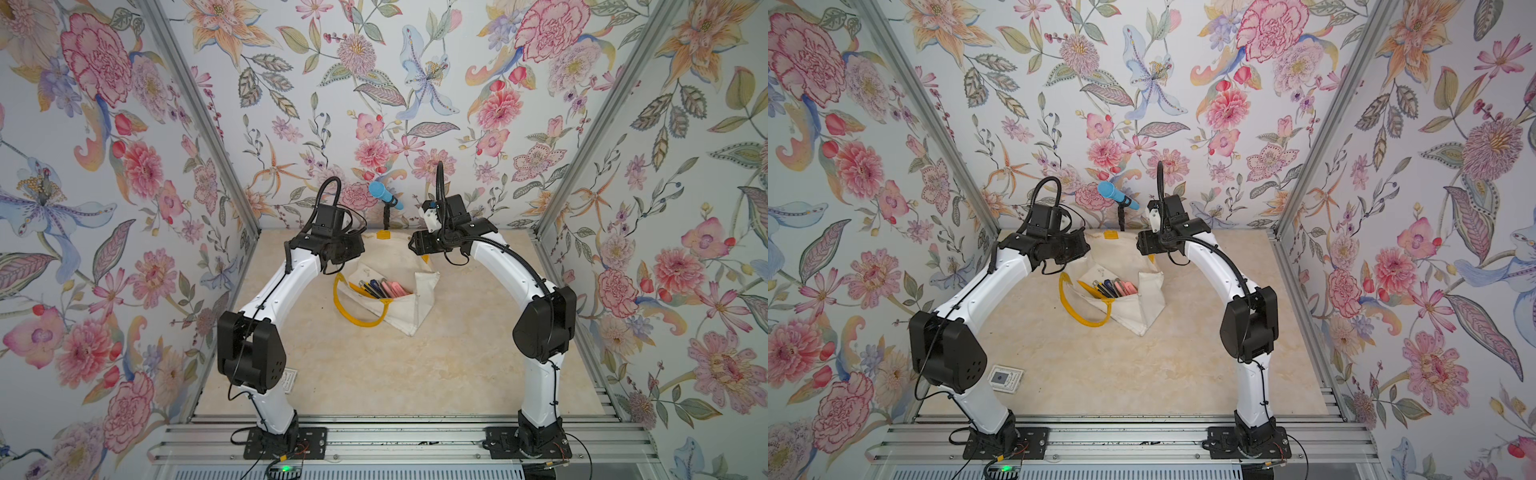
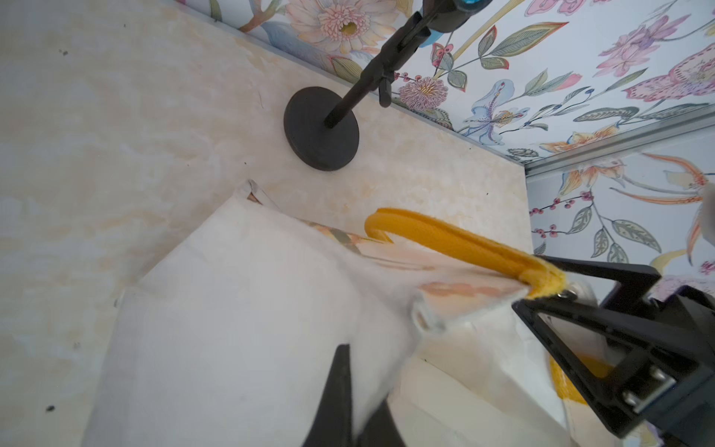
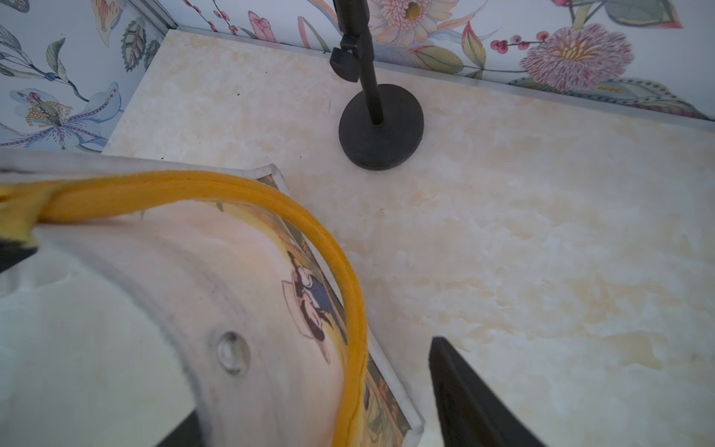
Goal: Place the art knife into the pouch
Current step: Adjust the pouch at the center of the board.
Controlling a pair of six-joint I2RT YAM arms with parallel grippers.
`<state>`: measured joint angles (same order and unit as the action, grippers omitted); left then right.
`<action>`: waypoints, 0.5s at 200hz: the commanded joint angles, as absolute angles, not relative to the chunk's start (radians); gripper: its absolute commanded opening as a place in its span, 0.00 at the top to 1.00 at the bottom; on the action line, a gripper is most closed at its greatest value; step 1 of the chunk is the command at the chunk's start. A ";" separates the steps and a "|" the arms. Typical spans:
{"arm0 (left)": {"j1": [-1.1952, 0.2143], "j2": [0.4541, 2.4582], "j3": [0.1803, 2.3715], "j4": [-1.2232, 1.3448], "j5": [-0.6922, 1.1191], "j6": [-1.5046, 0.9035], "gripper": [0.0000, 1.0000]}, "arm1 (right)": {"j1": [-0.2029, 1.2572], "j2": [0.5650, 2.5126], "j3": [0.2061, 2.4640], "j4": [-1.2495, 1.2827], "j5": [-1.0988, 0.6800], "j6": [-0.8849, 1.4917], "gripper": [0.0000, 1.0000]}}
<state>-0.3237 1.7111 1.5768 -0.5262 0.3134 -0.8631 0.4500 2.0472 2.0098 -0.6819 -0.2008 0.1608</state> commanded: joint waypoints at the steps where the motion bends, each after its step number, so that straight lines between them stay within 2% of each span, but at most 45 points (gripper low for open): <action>1: -0.362 1.623 1.555 -0.410 0.287 -1.077 1.00 | 0.420 2.006 1.985 -0.624 -0.229 0.148 0.30; 41: -0.402 1.539 1.482 -0.510 0.164 -1.133 1.00 | 0.359 1.898 1.843 -0.538 -0.348 0.156 0.28; 72: -0.442 1.508 1.440 -0.487 0.120 -1.202 1.00 | 0.338 1.857 1.794 -0.520 -0.359 0.159 0.26; 83: -0.446 1.513 1.466 -0.513 0.092 -1.175 0.88 | 0.332 1.839 1.780 -0.505 -0.367 0.172 0.22; 100: -0.444 1.539 1.534 -0.579 0.039 -1.114 0.81 | 0.325 1.800 1.749 -0.454 -0.393 0.194 0.16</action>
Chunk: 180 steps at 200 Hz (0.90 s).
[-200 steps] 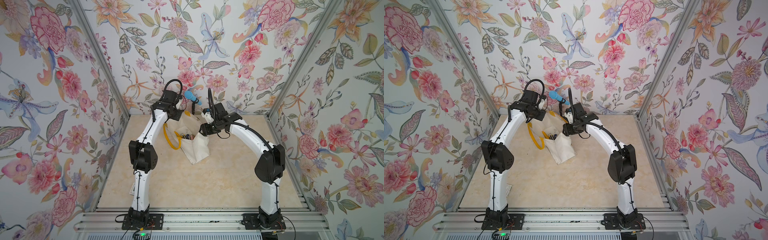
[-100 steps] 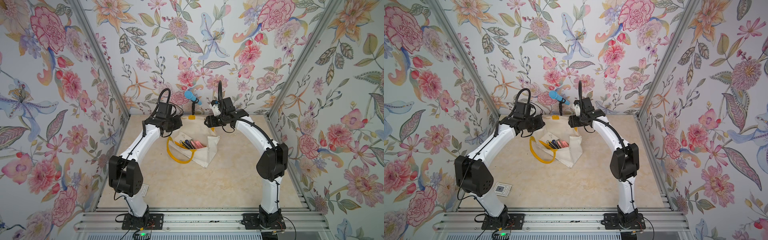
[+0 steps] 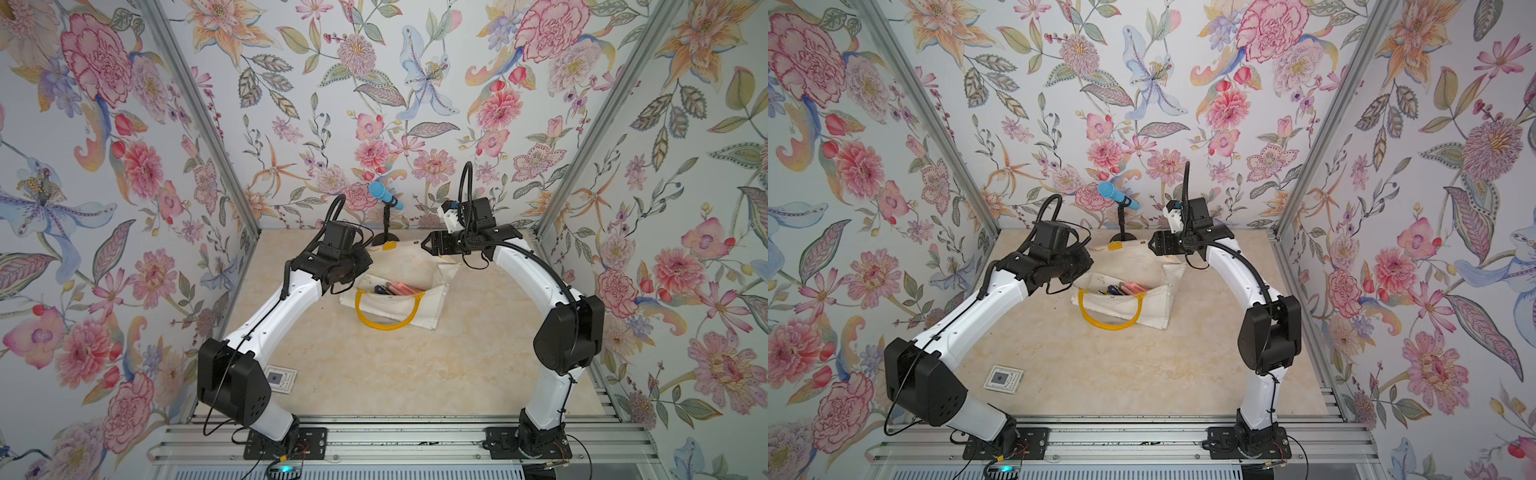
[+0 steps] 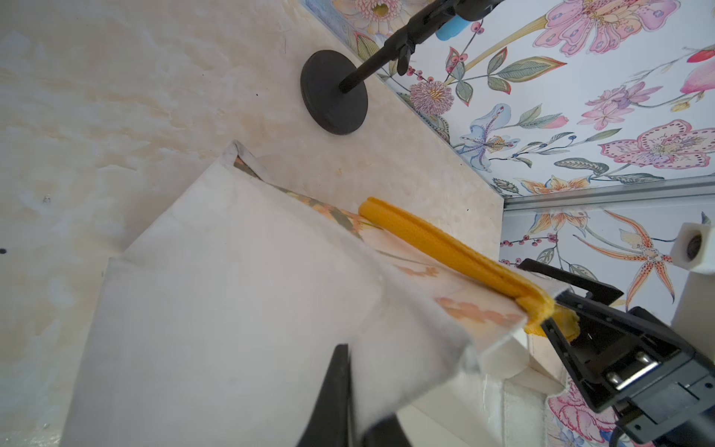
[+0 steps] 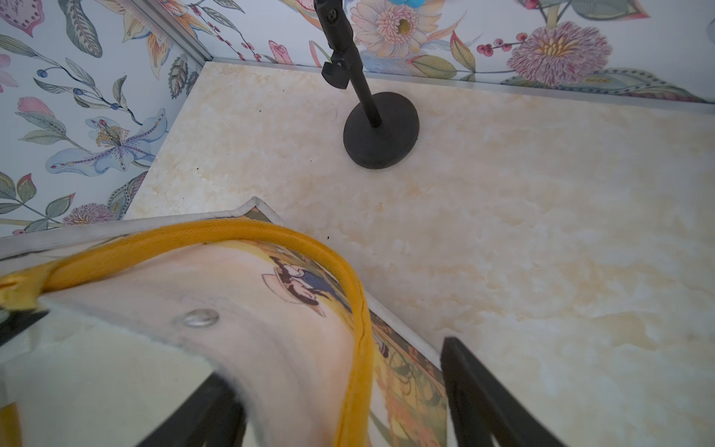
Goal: Place the art knife into the pouch
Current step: Adjust the pouch at the center of the board.
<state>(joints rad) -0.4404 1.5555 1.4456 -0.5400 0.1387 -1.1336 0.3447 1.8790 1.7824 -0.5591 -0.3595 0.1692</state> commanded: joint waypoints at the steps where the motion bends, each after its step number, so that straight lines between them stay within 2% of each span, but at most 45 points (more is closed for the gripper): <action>1: -0.444 1.541 1.539 -0.582 0.038 -1.112 0.81 | 0.324 1.797 1.748 -0.452 -0.393 0.194 0.16; 12: -0.443 1.555 1.583 -0.611 0.037 -1.085 0.81 | 0.323 1.777 1.742 -0.435 -0.386 0.202 0.15; 18: -0.444 1.592 1.597 -0.622 0.044 -1.085 0.85 | 0.320 1.766 1.743 -0.436 -0.374 0.207 0.08; 30: -0.444 1.602 1.585 -0.605 0.090 -1.094 0.92 | 0.315 1.740 1.730 -0.430 -0.359 0.217 0.07; 35: -0.445 1.603 1.574 -0.593 0.109 -1.097 0.93 | 0.313 1.727 1.721 -0.429 -0.358 0.222 0.01; 42: -0.446 1.602 1.573 -0.585 0.124 -1.089 0.92 | 0.311 1.705 1.703 -0.428 -0.357 0.222 0.00; 59: -0.445 1.613 1.654 -0.681 0.061 -0.991 0.77 | 0.316 1.640 1.630 -0.433 -0.319 0.246 0.00; 81: -0.428 1.674 1.886 -0.898 -0.049 -0.822 0.55 | 0.317 1.555 1.526 -0.428 -0.340 0.358 0.00; 97: -0.428 1.736 2.045 -1.079 -0.090 -0.731 0.49 | 0.340 1.497 1.457 -0.408 -0.300 0.365 0.00; 113: -0.431 1.759 2.100 -1.183 -0.101 -0.669 0.38 | 0.346 1.484 1.421 -0.369 -0.257 0.378 0.00; 132: -0.432 1.746 2.097 -1.259 -0.087 -0.540 0.34 | 0.343 1.537 1.462 -0.337 -0.256 0.391 0.00; 145: -0.466 1.711 2.056 -1.258 -0.055 -0.385 0.26 | 0.343 1.598 1.523 -0.325 -0.254 0.397 0.00; 162: -0.565 1.592 1.857 -1.150 -0.084 -0.228 0.21 | 0.339 1.673 1.603 -0.313 -0.254 0.403 0.00; 180: -0.583 1.501 1.716 -1.099 -0.061 -0.213 0.19 | 0.322 1.770 1.702 -0.305 -0.297 0.413 0.00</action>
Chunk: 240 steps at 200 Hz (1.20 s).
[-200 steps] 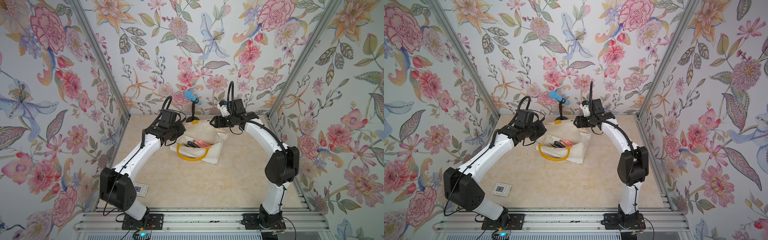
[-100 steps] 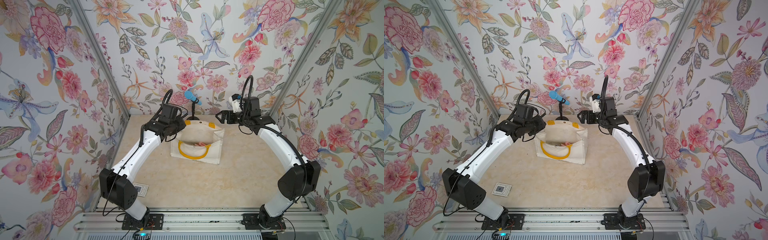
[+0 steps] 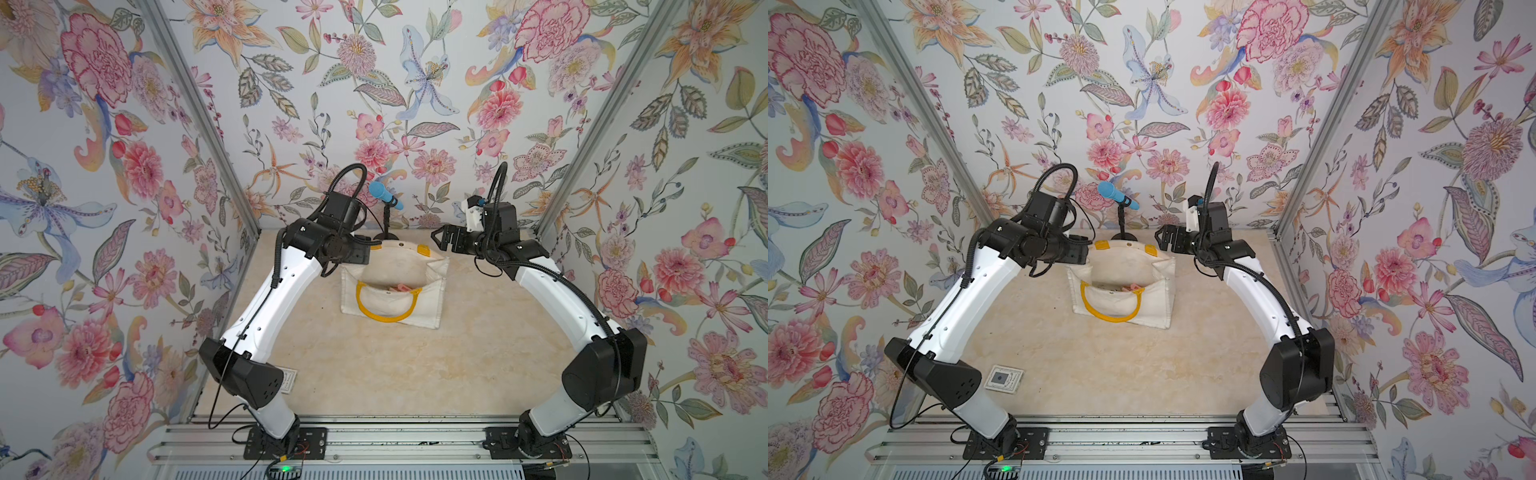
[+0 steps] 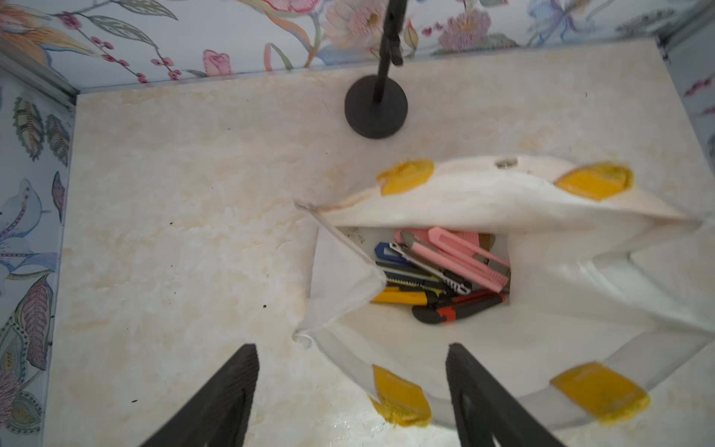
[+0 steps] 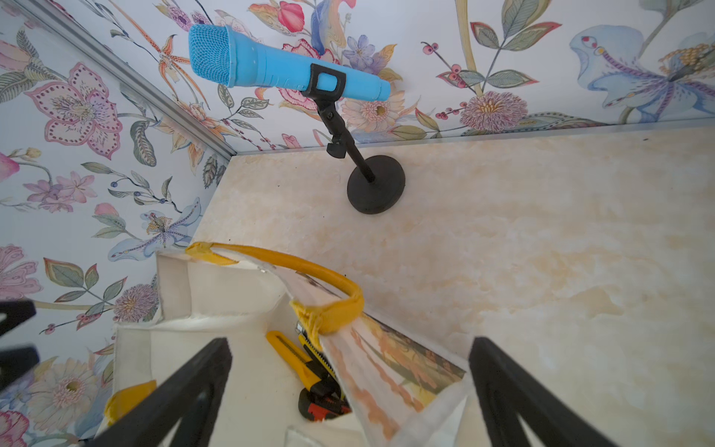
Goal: Place the art knife into the pouch
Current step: Adjust the pouch at the center of the board, then close the pouch at the center of the board.
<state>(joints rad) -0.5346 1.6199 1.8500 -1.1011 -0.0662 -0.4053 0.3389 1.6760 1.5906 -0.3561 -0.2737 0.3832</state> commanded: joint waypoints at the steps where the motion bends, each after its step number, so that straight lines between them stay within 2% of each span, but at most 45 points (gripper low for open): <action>1: -0.583 1.498 1.712 -1.098 -0.057 -0.214 0.19 | 0.321 1.774 1.709 -0.306 -0.301 0.414 0.00; 31: -0.585 1.443 1.621 -1.050 0.075 -0.236 0.20 | 0.280 1.961 1.903 -0.307 -0.419 0.467 0.02; 54: -0.584 1.427 1.546 -1.012 0.172 -0.251 0.21 | 0.272 2.094 2.011 -0.309 -0.527 0.535 0.07; 115: -0.654 1.529 1.392 -0.829 0.297 -0.268 0.26 | 0.304 2.271 2.060 -0.309 -0.720 0.593 0.17; 153: -0.650 1.604 1.361 -0.674 0.196 -0.292 0.27 | 0.338 2.376 2.106 -0.325 -0.855 0.619 0.22; 240: -0.626 1.696 1.372 -0.369 0.000 -0.349 0.25 | 0.460 2.229 1.855 -0.374 -0.826 0.483 0.22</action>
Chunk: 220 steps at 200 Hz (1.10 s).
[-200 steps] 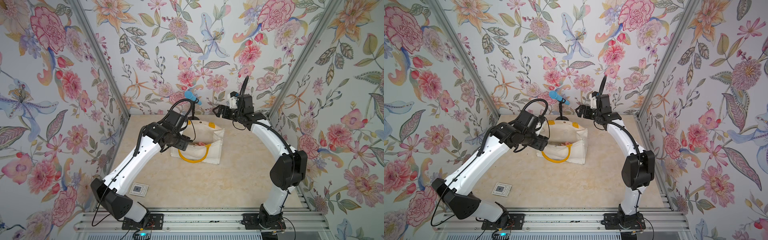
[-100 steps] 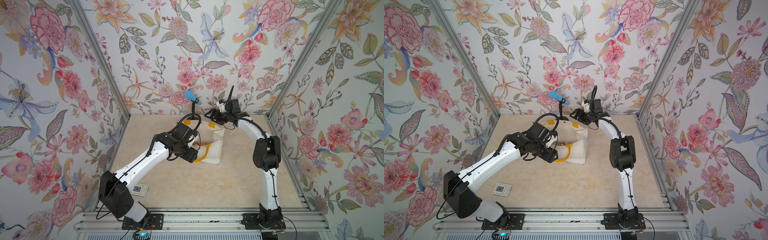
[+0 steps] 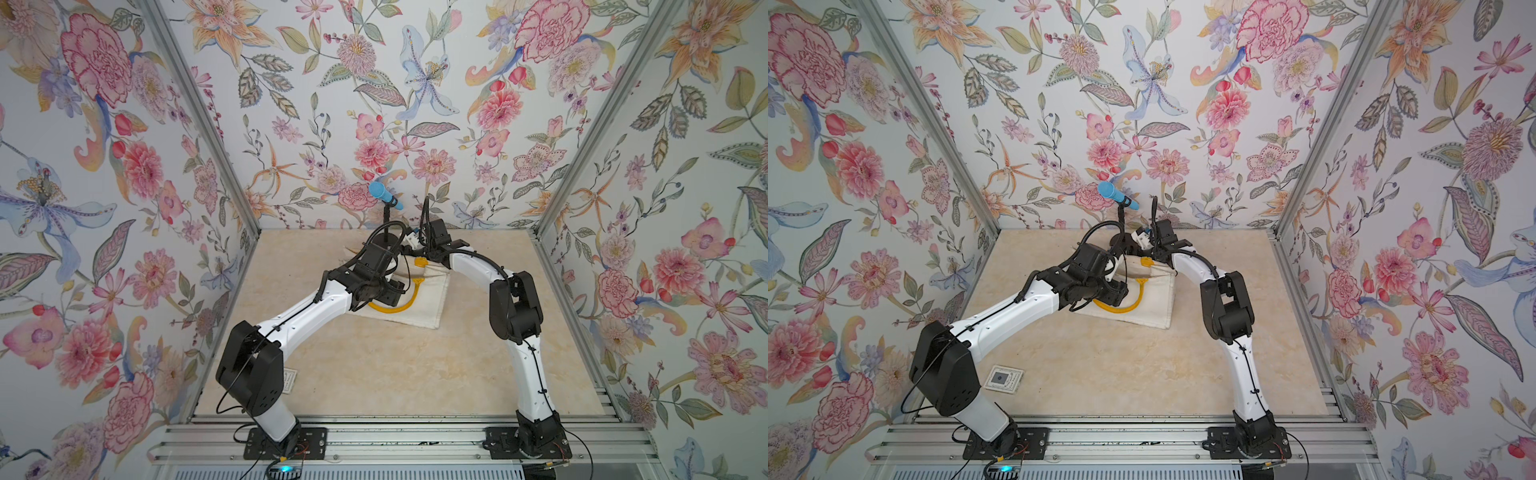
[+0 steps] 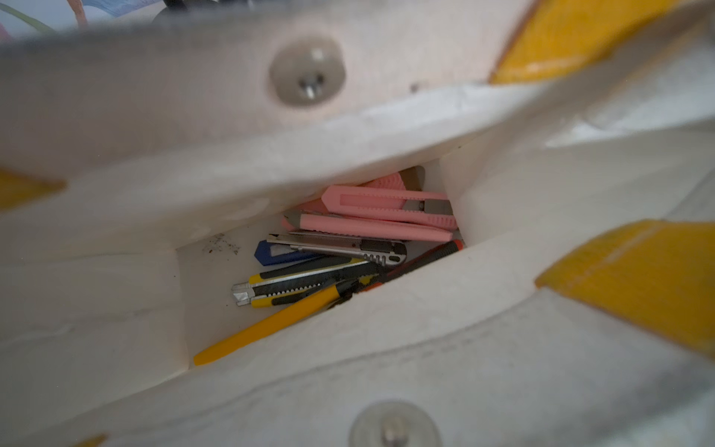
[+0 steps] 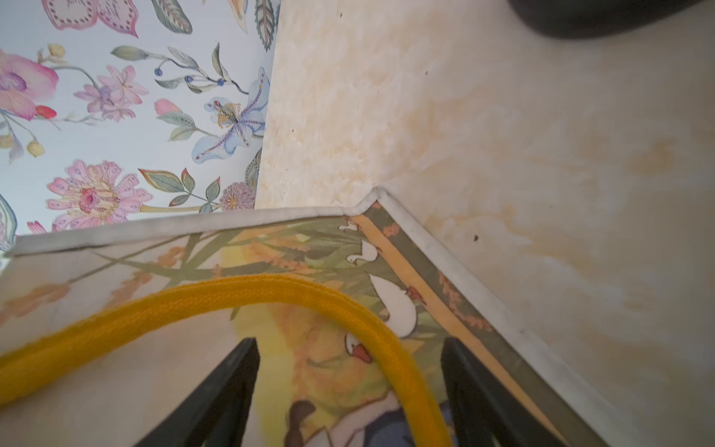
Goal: Place the art knife into the pouch
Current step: Close the pouch at the center of the board.
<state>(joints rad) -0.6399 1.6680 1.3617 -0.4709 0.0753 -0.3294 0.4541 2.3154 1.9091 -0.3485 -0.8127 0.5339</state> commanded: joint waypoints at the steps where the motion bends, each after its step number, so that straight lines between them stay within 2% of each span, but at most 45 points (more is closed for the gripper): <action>1: -0.626 1.696 1.372 -0.366 0.000 -0.349 0.25 | 0.460 2.227 1.853 -0.374 -0.825 0.483 0.22; 75: -0.603 1.708 1.389 -0.311 0.004 -0.344 0.25 | 0.494 2.197 1.817 -0.417 -0.783 0.440 0.22; 106: -0.601 1.689 1.518 -0.498 0.051 -0.258 0.24 | 0.475 2.181 1.834 -0.417 -0.735 0.434 0.20; 132: -0.594 1.667 1.636 -0.671 0.026 -0.245 0.18 | 0.454 2.191 1.870 -0.426 -0.735 0.435 0.19; 141: -0.585 1.664 1.669 -0.706 0.021 -0.279 0.16 | 0.450 2.195 1.878 -0.428 -0.732 0.436 0.19; 177: -0.505 1.701 1.818 -0.850 0.038 -0.519 0.17 | 0.450 2.208 1.902 -0.428 -0.733 0.443 0.19; 193: -0.450 1.703 1.815 -0.864 0.124 -0.657 0.18 | 0.453 2.212 1.913 -0.427 -0.736 0.440 0.19; 220: -0.389 1.668 1.669 -0.703 0.332 -0.877 0.18 | 0.456 2.220 1.922 -0.429 -0.746 0.433 0.19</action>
<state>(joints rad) -0.4316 1.6917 1.7779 -0.7513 0.1413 -0.6056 0.4488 2.2288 1.8923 -0.4076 -0.7410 0.4557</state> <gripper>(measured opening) 0.823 0.813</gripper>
